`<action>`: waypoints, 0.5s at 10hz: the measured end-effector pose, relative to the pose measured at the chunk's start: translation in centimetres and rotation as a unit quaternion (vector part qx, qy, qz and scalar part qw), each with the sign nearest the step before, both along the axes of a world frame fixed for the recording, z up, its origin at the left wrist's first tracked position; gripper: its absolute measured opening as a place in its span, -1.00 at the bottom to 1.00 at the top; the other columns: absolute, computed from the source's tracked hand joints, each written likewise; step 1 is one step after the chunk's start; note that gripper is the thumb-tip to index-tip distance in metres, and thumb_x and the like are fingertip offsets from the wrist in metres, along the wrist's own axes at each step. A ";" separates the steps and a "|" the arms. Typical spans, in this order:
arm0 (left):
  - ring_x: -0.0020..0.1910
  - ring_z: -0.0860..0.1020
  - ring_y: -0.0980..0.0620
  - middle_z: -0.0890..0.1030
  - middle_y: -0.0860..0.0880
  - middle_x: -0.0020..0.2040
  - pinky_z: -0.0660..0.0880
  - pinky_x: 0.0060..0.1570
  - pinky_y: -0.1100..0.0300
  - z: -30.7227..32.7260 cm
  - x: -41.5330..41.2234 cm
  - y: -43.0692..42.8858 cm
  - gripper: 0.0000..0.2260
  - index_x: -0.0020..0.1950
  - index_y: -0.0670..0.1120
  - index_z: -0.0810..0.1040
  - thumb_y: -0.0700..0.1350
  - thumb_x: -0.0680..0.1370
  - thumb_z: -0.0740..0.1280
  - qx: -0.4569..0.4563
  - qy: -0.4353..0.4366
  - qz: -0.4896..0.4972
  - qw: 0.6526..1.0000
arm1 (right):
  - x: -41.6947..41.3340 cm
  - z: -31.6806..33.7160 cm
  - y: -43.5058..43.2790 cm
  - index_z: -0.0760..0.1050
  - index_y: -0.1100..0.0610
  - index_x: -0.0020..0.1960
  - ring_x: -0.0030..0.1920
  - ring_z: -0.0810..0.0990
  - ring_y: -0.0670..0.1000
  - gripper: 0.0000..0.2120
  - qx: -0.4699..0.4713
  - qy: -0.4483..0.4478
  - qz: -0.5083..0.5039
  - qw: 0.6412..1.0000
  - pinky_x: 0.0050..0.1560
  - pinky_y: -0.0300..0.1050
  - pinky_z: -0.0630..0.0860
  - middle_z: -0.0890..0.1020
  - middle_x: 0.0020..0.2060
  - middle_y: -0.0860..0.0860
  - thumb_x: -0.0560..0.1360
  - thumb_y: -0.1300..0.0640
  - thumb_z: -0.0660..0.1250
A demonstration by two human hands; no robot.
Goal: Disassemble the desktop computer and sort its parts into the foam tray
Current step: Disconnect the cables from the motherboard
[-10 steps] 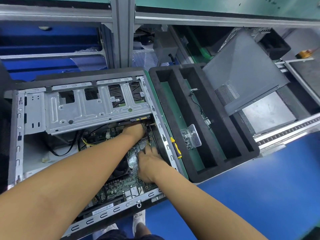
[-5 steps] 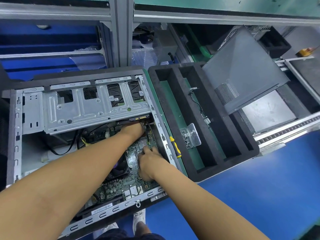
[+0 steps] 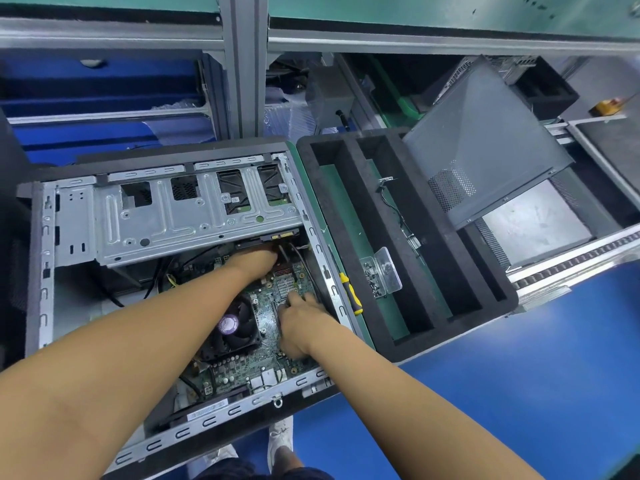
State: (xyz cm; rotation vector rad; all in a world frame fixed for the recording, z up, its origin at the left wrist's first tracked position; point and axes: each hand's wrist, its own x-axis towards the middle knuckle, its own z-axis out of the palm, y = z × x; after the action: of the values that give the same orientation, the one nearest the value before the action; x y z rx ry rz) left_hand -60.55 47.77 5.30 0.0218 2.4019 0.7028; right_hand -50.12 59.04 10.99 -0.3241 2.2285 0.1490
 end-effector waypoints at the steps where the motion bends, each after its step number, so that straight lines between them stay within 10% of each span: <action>1: 0.04 0.27 0.03 0.35 -0.07 0.05 0.27 -0.22 0.23 0.1 -0.1 -1.7 -0.80 -0.07 0.01 0.38 0.01 0.68 0.06 -0.024 0.010 -0.045 0.999 | 0.1 -0.3 0.0 0.32 0.18 0.44 0.46 0.07 0.24 -0.55 0.004 -0.003 -0.005 1.000 0.43 0.19 0.28 0.11 0.49 0.07 0.58 0.11 0.24; 3: -0.12 0.37 0.01 0.37 0.01 -0.28 0.27 -0.09 0.20 1.7 0.7 -2.8 -0.71 -0.12 -0.08 0.40 -0.07 0.70 -0.01 -0.060 0.015 -0.062 0.996 | 0.5 0.1 -0.3 0.24 0.22 0.49 0.50 0.03 0.26 -0.50 0.004 -0.006 0.001 1.000 0.49 0.20 0.17 0.11 0.51 0.12 0.59 0.13 0.21; 5: -0.17 0.44 -0.07 0.57 -0.17 -0.01 0.34 -0.17 0.15 3.9 1.7 -3.2 -0.68 0.12 -0.22 0.51 -0.08 0.70 0.03 -0.076 0.030 -0.095 0.992 | 0.9 2.0 -0.3 0.35 0.27 0.40 0.46 0.21 0.20 -0.62 -0.072 0.003 -0.062 0.995 0.48 0.05 0.17 0.31 0.42 0.21 0.60 0.22 0.16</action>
State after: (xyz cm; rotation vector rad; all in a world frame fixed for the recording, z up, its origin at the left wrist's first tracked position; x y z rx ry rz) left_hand -58.84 44.59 9.18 0.2087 2.4630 0.4361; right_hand -49.18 58.72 13.03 -0.2634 2.2625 -0.0786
